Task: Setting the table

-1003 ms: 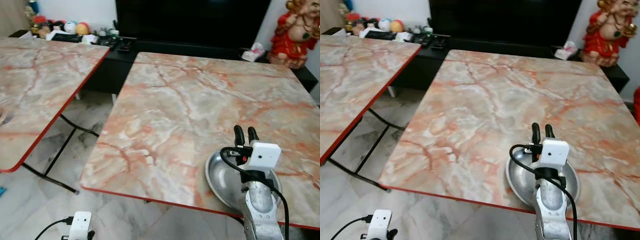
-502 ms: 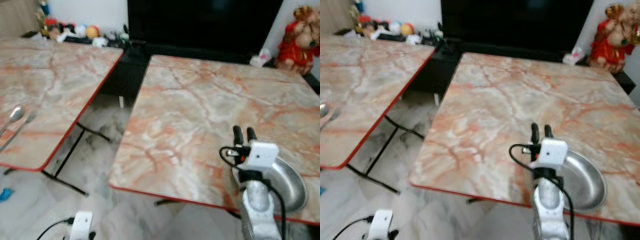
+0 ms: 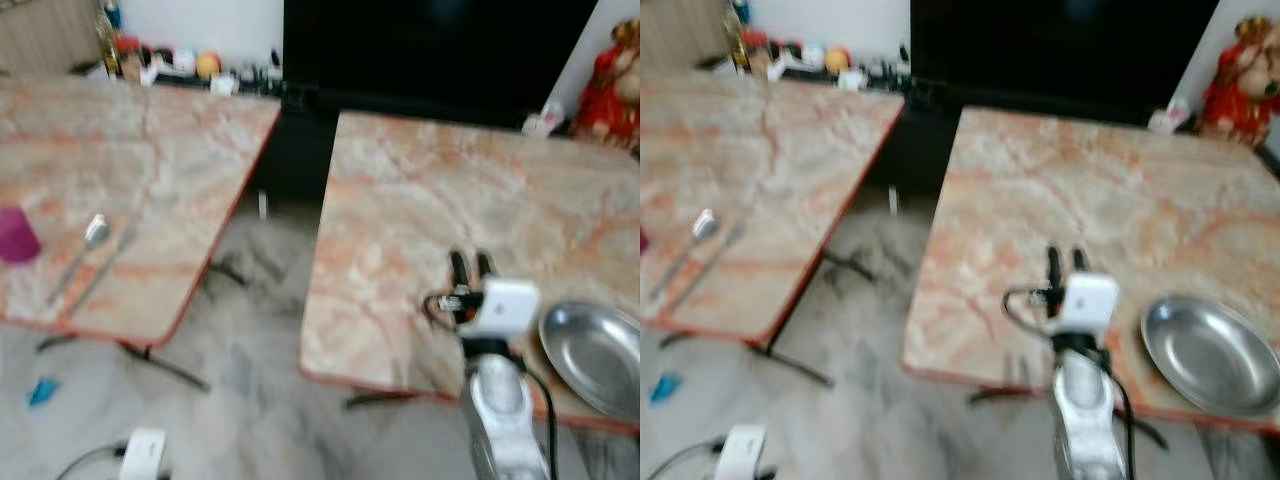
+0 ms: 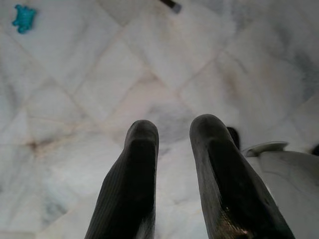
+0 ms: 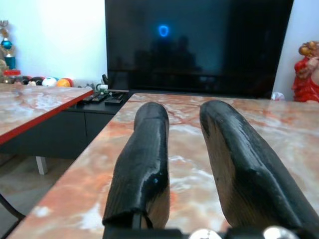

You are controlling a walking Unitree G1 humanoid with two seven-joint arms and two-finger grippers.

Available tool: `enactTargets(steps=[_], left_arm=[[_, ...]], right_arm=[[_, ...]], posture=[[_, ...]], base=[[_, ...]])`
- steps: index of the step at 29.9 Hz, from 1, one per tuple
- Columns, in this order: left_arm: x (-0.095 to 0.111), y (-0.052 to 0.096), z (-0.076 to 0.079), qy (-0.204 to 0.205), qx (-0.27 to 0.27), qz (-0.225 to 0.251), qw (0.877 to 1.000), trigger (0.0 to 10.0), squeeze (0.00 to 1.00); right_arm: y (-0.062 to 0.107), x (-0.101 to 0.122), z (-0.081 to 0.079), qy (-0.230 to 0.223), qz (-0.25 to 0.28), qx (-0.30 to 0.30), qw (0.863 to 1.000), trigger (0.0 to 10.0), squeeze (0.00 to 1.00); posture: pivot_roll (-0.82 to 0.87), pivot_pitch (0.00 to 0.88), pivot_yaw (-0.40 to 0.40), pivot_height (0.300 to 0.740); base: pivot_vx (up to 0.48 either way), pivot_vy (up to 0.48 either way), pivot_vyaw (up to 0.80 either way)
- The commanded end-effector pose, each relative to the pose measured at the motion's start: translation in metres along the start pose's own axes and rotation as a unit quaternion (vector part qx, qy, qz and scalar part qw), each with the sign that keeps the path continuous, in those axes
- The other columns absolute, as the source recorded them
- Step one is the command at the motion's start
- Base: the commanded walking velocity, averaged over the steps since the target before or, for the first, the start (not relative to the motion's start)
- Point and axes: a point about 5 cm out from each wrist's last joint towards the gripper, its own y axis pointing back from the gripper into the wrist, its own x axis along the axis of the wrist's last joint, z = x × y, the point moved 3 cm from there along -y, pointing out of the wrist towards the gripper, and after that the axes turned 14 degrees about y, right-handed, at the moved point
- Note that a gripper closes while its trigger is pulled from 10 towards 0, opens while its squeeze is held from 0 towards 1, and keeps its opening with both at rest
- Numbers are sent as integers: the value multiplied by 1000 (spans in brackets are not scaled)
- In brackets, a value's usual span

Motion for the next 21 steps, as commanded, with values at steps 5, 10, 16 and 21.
enactTargets(steps=[5, 10, 16, 21], left_arm=[[-6, 0, 7, 2, -10, -9, 1000, 10000, 0], [-8, 0, 9, 2, -11, -9, 1000, 10000, 0], [-8, 0, 10, 1, -12, -10, 1000, 10000, 0], [-6, 0, 8, 0, -10, -10, 1000, 10000, 0]], right_arm=[[0, -2, 9, 10, -3, -10, 1000, 10000, 0], [0, -2, 8, 8, -3, -9, 1000, 10000, 0], [-1, -2, 7, 6, -2, -8, 1000, 10000, 0], [-1, -2, 5, 5, -2, -8, 1000, 10000, 0]], posture=[[78, 0, -44, 740], [82, 0, -44, 740], [84, 0, -43, 740], [84, 0, -42, 740]], base=[[0, 384, 0], [0, 383, 0], [0, 383, 0], [0, 382, 0]])
